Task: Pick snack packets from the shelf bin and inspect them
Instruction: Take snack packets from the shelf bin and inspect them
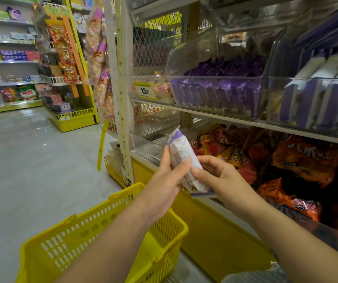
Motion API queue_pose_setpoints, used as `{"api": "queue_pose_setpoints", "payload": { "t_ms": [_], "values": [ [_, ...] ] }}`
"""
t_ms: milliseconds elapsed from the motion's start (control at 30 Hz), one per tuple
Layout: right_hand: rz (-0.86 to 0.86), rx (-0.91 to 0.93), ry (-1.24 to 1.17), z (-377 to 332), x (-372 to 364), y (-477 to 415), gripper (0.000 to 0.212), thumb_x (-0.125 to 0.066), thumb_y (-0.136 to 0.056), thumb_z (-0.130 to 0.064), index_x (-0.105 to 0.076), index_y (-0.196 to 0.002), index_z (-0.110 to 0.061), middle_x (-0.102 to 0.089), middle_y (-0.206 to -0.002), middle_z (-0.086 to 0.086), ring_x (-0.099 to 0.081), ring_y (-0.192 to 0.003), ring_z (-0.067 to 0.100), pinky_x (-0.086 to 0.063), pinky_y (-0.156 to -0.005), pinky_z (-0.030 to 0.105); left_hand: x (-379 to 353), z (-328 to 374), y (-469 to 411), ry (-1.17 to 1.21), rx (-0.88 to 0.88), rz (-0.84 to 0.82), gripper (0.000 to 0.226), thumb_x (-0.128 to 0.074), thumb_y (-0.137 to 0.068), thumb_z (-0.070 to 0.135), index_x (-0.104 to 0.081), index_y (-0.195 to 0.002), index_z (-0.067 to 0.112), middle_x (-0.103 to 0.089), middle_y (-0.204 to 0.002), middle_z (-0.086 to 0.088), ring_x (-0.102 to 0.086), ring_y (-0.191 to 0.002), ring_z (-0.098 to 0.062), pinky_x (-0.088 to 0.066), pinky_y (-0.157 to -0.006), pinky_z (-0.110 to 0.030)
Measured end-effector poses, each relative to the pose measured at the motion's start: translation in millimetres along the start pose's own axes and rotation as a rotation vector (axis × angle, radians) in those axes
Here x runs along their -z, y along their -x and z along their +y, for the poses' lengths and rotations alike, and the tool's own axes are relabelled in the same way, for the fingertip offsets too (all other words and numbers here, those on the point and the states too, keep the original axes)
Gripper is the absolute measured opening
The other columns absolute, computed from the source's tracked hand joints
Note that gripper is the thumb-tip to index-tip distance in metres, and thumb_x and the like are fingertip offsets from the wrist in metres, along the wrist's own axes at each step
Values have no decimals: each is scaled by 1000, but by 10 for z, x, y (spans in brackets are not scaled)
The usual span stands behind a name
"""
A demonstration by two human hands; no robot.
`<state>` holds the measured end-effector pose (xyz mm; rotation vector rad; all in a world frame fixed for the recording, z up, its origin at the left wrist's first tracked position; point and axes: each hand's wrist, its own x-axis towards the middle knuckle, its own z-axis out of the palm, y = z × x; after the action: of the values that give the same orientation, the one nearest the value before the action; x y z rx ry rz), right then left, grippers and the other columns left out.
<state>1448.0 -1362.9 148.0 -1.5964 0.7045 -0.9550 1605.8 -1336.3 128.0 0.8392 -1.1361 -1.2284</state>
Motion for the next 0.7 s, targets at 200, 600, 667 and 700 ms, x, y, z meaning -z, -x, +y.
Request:
{"api": "queue_pose_setpoints", "payload": {
  "t_ms": [200,600,667,700],
  "values": [
    [-61,64,165,-298,-23,148,32,-51,-97,-11,-62,-125,-21,-46,-142,-12,-44,-132,3,-42,-108,32,-229,255,36,165,10,18,53,-56,-92,23,-40,-142,20,-62,-128,-16,-65,-112,-30,-57,-82,-48],
    [74,431,511,-1345,527,467,47,-74,-64,-50,-67,-107,-35,-36,-146,-24,-61,-111,0,-50,-92,21,-1006,1126,-79,93,-52,88,23,-46,-102,15,-64,-116,16,-75,-102,-8,-73,-83,-22,-57,-57,-30],
    [127,473,532,-1510,647,506,41,-73,-63,-53,-68,-100,-36,-41,-145,-20,-53,-121,-5,-45,-97,19,-1174,1267,-115,25,-38,-12,25,-49,-99,14,-64,-120,13,-73,-111,-9,-71,-90,-20,-58,-67,-29],
    [140,488,528,-1592,710,530,37,-73,-64,-51,-69,-97,-35,-43,-144,-18,-49,-125,-6,-44,-96,16,-1246,1337,-137,-26,-32,-67,25,-51,-99,16,-64,-120,14,-73,-111,-8,-70,-90,-18,-57,-72,-28]
  ]
}}
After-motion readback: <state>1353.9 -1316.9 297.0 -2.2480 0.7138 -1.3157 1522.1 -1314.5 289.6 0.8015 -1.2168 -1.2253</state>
